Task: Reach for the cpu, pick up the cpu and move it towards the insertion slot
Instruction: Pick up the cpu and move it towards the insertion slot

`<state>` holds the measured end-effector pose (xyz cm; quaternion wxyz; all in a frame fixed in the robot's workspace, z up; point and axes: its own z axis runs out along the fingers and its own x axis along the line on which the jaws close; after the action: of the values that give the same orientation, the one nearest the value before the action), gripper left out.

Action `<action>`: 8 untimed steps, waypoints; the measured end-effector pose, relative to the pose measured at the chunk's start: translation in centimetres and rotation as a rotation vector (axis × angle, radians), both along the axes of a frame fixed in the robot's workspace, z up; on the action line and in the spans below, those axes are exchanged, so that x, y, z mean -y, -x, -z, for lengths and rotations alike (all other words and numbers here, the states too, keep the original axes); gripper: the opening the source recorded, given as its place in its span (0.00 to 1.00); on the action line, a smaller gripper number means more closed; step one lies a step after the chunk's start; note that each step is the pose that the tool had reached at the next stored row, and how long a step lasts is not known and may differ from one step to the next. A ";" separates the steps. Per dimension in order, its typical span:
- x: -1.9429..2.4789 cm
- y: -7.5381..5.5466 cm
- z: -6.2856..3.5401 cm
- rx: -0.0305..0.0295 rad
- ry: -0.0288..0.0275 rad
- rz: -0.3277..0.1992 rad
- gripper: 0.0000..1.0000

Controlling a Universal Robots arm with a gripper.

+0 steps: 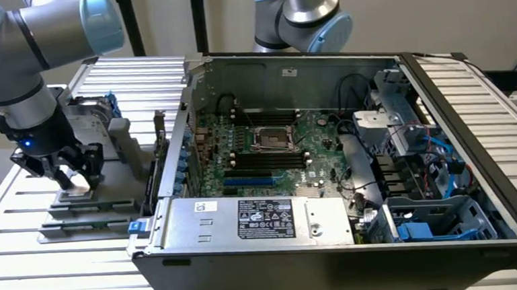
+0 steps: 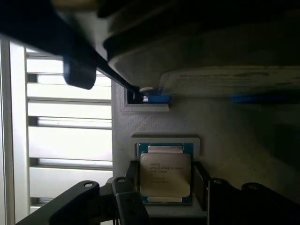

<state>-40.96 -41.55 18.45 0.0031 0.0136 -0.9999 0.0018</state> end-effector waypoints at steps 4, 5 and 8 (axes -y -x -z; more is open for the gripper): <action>0.00 0.0 -0.41 -0.0004 0.0000 0.000 0.55; 0.00 0.0 -0.64 -0.0007 0.0000 0.000 0.55; 0.00 0.0 -1.59 -0.0012 0.0001 0.000 0.55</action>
<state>-40.96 -41.55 20.04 0.0037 0.0136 -0.9999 0.0018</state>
